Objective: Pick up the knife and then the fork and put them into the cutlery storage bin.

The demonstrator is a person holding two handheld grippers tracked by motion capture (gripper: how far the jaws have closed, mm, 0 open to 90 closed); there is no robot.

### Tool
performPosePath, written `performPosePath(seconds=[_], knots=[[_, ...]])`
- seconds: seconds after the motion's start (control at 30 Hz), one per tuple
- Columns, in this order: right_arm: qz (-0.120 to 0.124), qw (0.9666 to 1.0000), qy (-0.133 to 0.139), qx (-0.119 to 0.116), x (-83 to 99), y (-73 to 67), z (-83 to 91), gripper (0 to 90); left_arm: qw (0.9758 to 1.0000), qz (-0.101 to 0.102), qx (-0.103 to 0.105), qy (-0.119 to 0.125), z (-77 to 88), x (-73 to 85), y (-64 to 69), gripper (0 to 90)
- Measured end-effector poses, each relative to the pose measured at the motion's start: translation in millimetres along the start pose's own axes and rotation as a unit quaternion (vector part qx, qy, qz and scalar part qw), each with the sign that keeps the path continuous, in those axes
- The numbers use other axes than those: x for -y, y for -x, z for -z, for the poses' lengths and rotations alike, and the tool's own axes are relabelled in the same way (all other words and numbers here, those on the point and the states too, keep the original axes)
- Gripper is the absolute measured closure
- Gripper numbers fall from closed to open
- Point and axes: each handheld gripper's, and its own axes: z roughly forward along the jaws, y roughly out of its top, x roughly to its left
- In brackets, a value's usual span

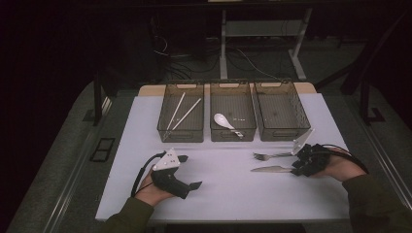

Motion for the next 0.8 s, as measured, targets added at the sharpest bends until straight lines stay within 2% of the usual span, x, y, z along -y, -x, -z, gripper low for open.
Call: performPosePath(seconds=[0.1,0.27,0.33,0.6,0.8], knots=[[0.018,0.9996,-0.020,0.000,-2.5,1.8,-3.2,68.7,1.0000,0.000,0.001,0.000,-0.1,0.0,-0.1,0.0],[0.026,0.9987,-0.044,-0.001,-8.5,0.7,-4.0,69.5,1.0000,0.001,0.000,0.001,-0.9,0.1,0.3,0.0],[0.025,0.9984,-0.050,-0.007,-11.0,0.0,-4.4,70.7,1.0000,0.001,0.001,0.002,-0.9,0.1,0.5,0.0],[0.057,0.9956,-0.074,-0.005,-18.0,0.1,-6.0,79.0,1.0000,0.000,0.002,0.001,-1.1,0.3,0.1,0.0],[0.057,0.9948,-0.084,-0.003,-20.7,-0.6,-6.6,79.3,1.0000,-0.002,0.003,-0.002,-0.8,0.4,-0.6,0.0]])
